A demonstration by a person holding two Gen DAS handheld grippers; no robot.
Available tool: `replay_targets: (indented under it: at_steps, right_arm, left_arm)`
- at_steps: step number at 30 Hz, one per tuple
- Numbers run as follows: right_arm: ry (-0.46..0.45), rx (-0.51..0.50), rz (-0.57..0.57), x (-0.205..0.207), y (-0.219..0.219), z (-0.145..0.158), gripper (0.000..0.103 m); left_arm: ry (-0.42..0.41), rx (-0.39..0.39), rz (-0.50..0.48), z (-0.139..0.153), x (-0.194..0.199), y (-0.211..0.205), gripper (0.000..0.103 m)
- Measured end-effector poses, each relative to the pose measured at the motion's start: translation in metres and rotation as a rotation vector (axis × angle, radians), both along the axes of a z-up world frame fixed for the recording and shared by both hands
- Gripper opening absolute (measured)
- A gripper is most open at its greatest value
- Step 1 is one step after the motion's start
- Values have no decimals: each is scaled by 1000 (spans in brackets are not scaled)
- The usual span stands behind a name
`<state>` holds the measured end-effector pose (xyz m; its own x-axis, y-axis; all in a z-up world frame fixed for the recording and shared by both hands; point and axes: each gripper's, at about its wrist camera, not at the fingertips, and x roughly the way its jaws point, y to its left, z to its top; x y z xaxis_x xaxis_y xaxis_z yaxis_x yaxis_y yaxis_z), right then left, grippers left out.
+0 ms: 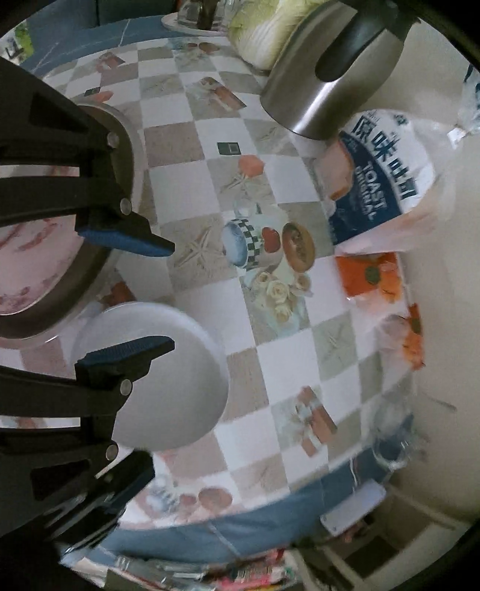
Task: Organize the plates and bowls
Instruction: 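Move both tools to the rim of the round white bowl, then close the left gripper on the round bowl rim while the right gripper closes on it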
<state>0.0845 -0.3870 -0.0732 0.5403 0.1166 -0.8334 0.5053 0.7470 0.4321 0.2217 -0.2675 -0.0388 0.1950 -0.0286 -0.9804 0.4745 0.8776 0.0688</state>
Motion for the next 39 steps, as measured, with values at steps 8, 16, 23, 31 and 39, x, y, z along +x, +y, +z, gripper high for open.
replay_targets:
  at_steps: [8, 16, 23, 31, 39]
  right_arm:
    - [-31, 41, 16, 7, -3, -5, 18]
    - [-31, 42, 30, 9, 0, -3, 39]
    - [-19, 81, 51, 11, 2, -13, 11]
    - [-48, 71, 49, 7, 2, -4, 10]
    - [-154, -23, 78, -16, 21, 73, 11]
  left_arm:
    - [41, 24, 17, -28, 10, -6, 46]
    - [55, 11, 43, -37, 14, -1, 34]
    - [50, -3, 29, -34, 10, -10, 18]
    - [2, -35, 12, -7, -6, -11, 16]
    - [-128, -127, 2, 78, -31, 30, 16]
